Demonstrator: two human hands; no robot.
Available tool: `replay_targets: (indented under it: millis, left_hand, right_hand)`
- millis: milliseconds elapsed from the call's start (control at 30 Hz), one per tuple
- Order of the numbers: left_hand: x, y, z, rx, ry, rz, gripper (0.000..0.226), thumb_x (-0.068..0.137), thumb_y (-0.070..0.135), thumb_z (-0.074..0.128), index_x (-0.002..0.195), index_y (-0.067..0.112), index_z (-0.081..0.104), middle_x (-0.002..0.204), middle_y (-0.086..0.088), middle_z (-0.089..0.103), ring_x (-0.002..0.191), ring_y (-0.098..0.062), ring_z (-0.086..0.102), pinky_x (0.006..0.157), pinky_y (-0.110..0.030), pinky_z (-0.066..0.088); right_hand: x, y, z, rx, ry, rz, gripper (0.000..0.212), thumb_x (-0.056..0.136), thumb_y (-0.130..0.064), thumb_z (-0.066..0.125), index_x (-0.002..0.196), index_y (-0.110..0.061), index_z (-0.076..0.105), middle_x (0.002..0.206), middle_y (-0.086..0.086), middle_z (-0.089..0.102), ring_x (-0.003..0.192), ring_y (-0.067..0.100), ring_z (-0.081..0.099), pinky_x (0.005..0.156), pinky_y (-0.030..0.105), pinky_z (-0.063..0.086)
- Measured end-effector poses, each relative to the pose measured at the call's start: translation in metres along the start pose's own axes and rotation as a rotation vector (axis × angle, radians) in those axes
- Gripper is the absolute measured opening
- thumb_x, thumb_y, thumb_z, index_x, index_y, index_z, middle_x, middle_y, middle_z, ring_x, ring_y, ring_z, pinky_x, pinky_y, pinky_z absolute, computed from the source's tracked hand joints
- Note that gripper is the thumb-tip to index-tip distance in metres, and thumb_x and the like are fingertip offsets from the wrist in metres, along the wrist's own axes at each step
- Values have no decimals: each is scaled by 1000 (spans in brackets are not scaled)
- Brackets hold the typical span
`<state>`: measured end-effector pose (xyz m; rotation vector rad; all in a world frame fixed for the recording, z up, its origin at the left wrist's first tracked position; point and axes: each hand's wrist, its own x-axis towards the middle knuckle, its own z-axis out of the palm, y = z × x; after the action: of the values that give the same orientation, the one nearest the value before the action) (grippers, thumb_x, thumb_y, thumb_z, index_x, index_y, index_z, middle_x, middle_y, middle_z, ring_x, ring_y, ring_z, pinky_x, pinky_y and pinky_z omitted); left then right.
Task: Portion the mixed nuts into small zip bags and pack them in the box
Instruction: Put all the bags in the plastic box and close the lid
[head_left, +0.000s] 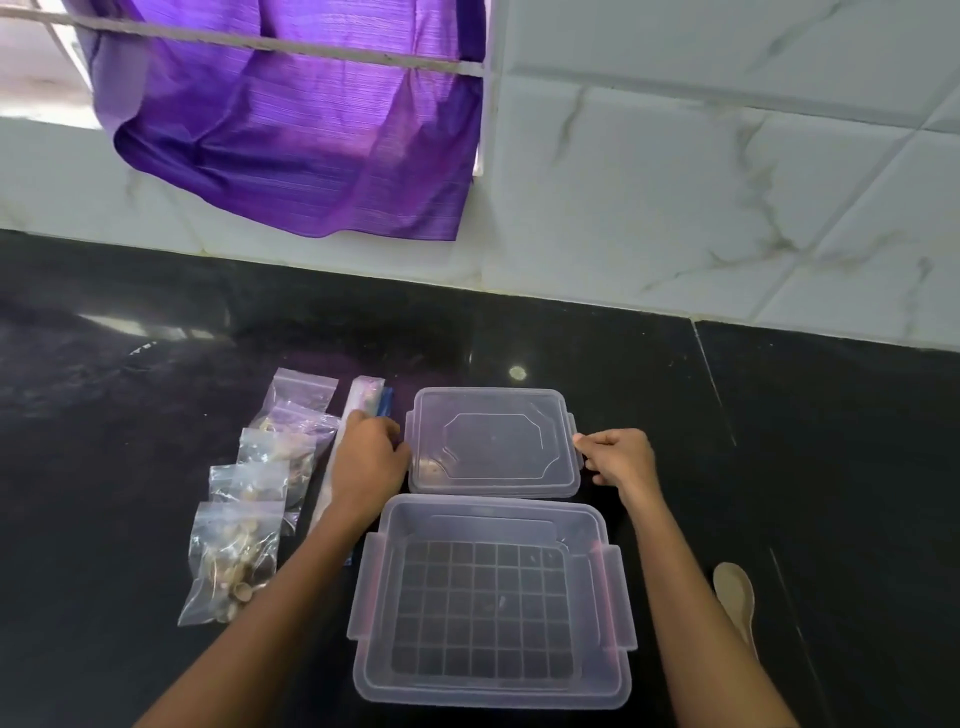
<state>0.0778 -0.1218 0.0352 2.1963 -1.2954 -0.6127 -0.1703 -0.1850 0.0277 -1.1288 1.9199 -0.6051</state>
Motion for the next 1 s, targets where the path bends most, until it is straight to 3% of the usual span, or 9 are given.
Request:
replay_targets:
  millis: [67, 167, 333, 467, 533, 633, 733, 867, 1000]
  left_hand:
    - [-5, 3, -17, -31, 98, 7, 29, 88, 15, 65, 116, 6, 65, 124, -11, 54, 97, -29, 62, 86, -37, 50]
    - [-25, 0, -55, -166, 279, 6, 26, 87, 16, 66, 112, 13, 67, 117, -4, 61, 94, -19, 63, 81, -30, 49]
    - [-78, -16, -78, -376, 229, -175, 13, 84, 14, 69, 95, 18, 64, 90, 2, 66, 73, -7, 60, 59, -18, 43]
    - [-94, -42, -53, -351, 161, -282, 25, 84, 13, 70, 108, 13, 62, 104, -7, 68, 85, -19, 63, 74, -30, 50]
    - [-97, -48, -44, -265, 166, -283, 32, 86, 15, 69, 116, 10, 61, 109, -7, 67, 92, -21, 63, 81, -33, 50]
    - [-99, -50, -37, -167, 194, -273, 26, 89, 16, 65, 113, 10, 61, 106, -5, 67, 88, -19, 60, 77, -32, 48]
    - [-96, -55, -30, -39, 185, -284, 13, 90, 21, 62, 99, 12, 59, 97, -6, 66, 86, -24, 61, 72, -37, 49]
    - [-93, -58, -23, 67, 139, -273, 18, 92, 22, 58, 104, 8, 55, 103, -9, 63, 93, -25, 61, 71, -34, 46]
    - [-88, -60, -21, 128, 78, -301, 23, 92, 19, 59, 109, 3, 56, 108, -13, 62, 99, -29, 60, 81, -40, 51]
  right_hand:
    - [-4, -16, -6, -125, 52, -97, 10, 85, -15, 69, 81, -7, 73, 85, 4, 70, 77, 17, 63, 73, 28, 49]
    - [-18, -60, -14, -150, 93, -348, 5, 85, -13, 68, 87, -11, 72, 88, 2, 70, 79, 13, 62, 72, 21, 41]
    - [-40, -142, 22, -251, -189, -658, 12, 83, -12, 69, 95, -13, 70, 82, -3, 65, 67, 1, 56, 59, 4, 39]
    - [-43, -168, 92, -423, -462, -697, 39, 84, -18, 70, 121, -9, 59, 115, 10, 67, 99, 20, 63, 94, 28, 47]
    - [-43, -166, 124, -597, -558, -712, 58, 88, -25, 66, 138, -6, 44, 137, 14, 51, 122, 26, 53, 104, 33, 40]
    - [-38, -151, 160, -806, -597, -697, 70, 94, -37, 55, 147, -3, 24, 152, 16, 30, 136, 30, 36, 110, 36, 31]
    - [-34, -138, 178, -904, -554, -697, 62, 93, -42, 52, 140, -6, 35, 144, 19, 37, 126, 35, 45, 103, 41, 38]
    - [-31, -135, 180, -902, -480, -724, 57, 86, -44, 63, 127, -7, 48, 133, 16, 45, 119, 33, 49, 98, 41, 38]
    - [-25, -143, 179, -756, -579, -587, 46, 72, -38, 80, 91, -3, 57, 93, 10, 49, 85, 22, 50, 72, 29, 39]
